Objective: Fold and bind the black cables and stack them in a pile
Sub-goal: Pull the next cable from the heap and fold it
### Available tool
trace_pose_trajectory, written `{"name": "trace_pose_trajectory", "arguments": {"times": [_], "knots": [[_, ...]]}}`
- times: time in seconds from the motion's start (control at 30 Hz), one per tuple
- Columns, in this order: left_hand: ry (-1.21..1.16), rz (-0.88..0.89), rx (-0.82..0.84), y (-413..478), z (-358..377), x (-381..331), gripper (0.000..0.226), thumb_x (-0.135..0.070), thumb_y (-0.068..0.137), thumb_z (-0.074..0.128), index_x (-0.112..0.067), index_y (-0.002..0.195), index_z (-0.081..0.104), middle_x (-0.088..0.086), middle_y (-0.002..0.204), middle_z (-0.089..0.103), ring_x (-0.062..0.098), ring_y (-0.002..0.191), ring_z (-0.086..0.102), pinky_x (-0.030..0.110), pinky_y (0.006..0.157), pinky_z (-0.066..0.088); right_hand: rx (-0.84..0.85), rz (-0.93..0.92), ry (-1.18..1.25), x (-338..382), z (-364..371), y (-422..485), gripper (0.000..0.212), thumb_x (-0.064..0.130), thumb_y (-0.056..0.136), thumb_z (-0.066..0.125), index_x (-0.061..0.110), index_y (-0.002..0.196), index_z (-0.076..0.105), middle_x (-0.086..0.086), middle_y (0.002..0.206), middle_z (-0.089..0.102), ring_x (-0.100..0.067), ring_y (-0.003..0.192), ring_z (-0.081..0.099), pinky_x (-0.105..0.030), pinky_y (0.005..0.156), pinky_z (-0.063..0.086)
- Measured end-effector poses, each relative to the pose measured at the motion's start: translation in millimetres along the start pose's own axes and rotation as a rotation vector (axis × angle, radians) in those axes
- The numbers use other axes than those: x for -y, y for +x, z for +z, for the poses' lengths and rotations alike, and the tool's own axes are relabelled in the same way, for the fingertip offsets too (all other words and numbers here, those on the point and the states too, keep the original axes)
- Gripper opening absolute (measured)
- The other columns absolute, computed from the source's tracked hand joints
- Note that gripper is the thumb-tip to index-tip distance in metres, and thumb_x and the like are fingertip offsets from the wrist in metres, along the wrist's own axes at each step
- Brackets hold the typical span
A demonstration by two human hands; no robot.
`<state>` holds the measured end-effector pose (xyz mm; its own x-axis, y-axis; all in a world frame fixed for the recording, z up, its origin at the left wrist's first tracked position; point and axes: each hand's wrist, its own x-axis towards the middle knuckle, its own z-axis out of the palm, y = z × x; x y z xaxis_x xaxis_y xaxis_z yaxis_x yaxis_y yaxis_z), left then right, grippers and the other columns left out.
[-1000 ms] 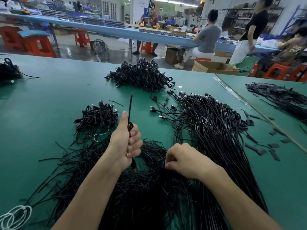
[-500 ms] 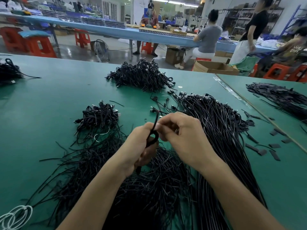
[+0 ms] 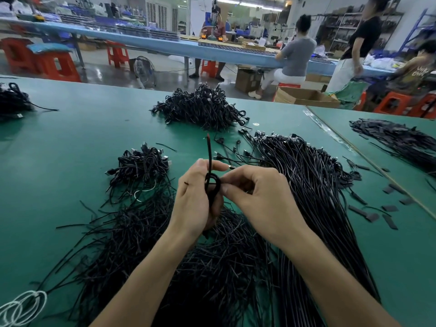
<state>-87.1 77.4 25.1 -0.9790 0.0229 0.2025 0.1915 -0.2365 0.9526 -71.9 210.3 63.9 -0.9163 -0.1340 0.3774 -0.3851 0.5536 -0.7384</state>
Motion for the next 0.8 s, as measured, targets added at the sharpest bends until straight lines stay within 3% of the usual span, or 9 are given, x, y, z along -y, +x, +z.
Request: {"name": "trace_pose_trajectory", "arguments": {"times": [0.13,0.27,0.37,0.43,0.53,0.6,0.67,0.73,0.8], "knots": [[-0.022,-0.038,-0.068,1.5,-2.0,2.5,0.051,-0.047,0.105,0.025,-0.028,0.089,0.069,0.0,0.04,0.041,0.011,0.031,0.027,0.018,0.037,0.026,-0.027,-0.016,-0.124,4.8,5.9,-3.6,0.01,0.019,0.088,0.074,0.027,0.083,0.072,0.016,0.073,0.064,0.002,0.071,0.062,-0.011,0.064,0.046],[-0.048,-0.145,-0.169,7.8,-3.1,4.0,0.065,-0.051,0.106,0.029,-0.019,0.064,0.068,0.002,0.042,0.04,0.012,0.031,0.029,0.018,0.036,0.025,0.055,-0.322,-0.587,11.2,9.7,-12.0,0.003,0.016,0.092,0.068,0.018,0.092,0.07,0.005,0.088,0.059,-0.014,0.084,0.057,-0.032,0.076,0.054],[-0.036,-0.258,-0.119,8.1,-4.7,6.7,0.068,-0.055,0.103,0.035,-0.019,0.049,0.054,-0.004,0.042,0.033,0.01,0.032,0.023,0.017,0.038,0.02,0.195,-0.482,-0.782,13.2,8.3,-10.3,0.013,0.007,0.084,0.071,0.017,0.092,0.068,0.003,0.089,0.058,-0.018,0.085,0.054,-0.035,0.078,0.053],[-0.019,-0.33,-0.032,5.3,-6.7,10.7,0.063,-0.055,0.102,0.039,-0.022,0.05,0.048,-0.004,0.044,0.03,0.01,0.035,0.019,0.017,0.039,0.017,0.232,-0.554,-0.828,13.8,4.4,-6.5,0.015,0.008,0.079,0.074,0.018,0.089,0.069,0.002,0.09,0.058,-0.018,0.085,0.054,-0.033,0.076,0.05],[-0.034,-0.484,0.128,3.9,-11.7,13.4,0.054,-0.046,0.105,0.04,-0.02,0.06,0.053,-0.003,0.044,0.037,0.008,0.034,0.021,0.013,0.036,0.018,0.259,-0.645,-0.82,12.0,-0.5,-0.2,0.013,0.009,0.08,0.073,0.018,0.087,0.067,0.002,0.09,0.058,-0.018,0.086,0.049,-0.031,0.075,0.042],[-0.064,-0.626,0.218,4.3,-13.9,11.6,0.055,-0.046,0.104,0.039,-0.018,0.058,0.05,-0.001,0.043,0.041,0.006,0.03,0.025,0.01,0.034,0.018,0.284,-0.628,-0.734,9.3,-2.6,2.7,0.01,0.009,0.086,0.07,0.016,0.091,0.067,0.001,0.094,0.059,-0.017,0.089,0.051,-0.033,0.08,0.045],[-0.098,-0.731,0.299,5.5,-14.6,10.1,0.068,-0.073,0.092,0.037,-0.019,0.05,0.045,-0.001,0.042,0.039,0.005,0.028,0.025,0.008,0.033,0.016,0.307,-0.549,-0.604,7.4,-3.4,4.2,0.004,0.012,0.093,0.064,0.015,0.093,0.066,0.001,0.098,0.06,-0.017,0.092,0.054,-0.036,0.085,0.047],[-0.102,-0.776,0.375,5.8,-13.4,11.1,0.081,-0.099,0.065,0.034,-0.019,0.051,0.038,-0.001,0.043,0.037,0.005,0.028,0.024,0.008,0.034,0.014,0.337,-0.457,-0.512,4.6,-4.8,6.3,0.007,0.015,0.096,0.06,0.015,0.092,0.065,0.002,0.097,0.059,-0.016,0.092,0.054,-0.036,0.088,0.047],[-0.103,-0.756,0.439,4.4,-12.2,12.0,0.088,-0.108,0.047,0.03,-0.02,0.056,0.034,-0.002,0.046,0.034,0.006,0.03,0.021,0.009,0.035,0.013,0.381,-0.367,-0.469,1.5,-6.6,8.5,0.008,0.017,0.096,0.06,0.017,0.093,0.067,0.004,0.097,0.059,-0.015,0.093,0.055,-0.036,0.088,0.048]]}}
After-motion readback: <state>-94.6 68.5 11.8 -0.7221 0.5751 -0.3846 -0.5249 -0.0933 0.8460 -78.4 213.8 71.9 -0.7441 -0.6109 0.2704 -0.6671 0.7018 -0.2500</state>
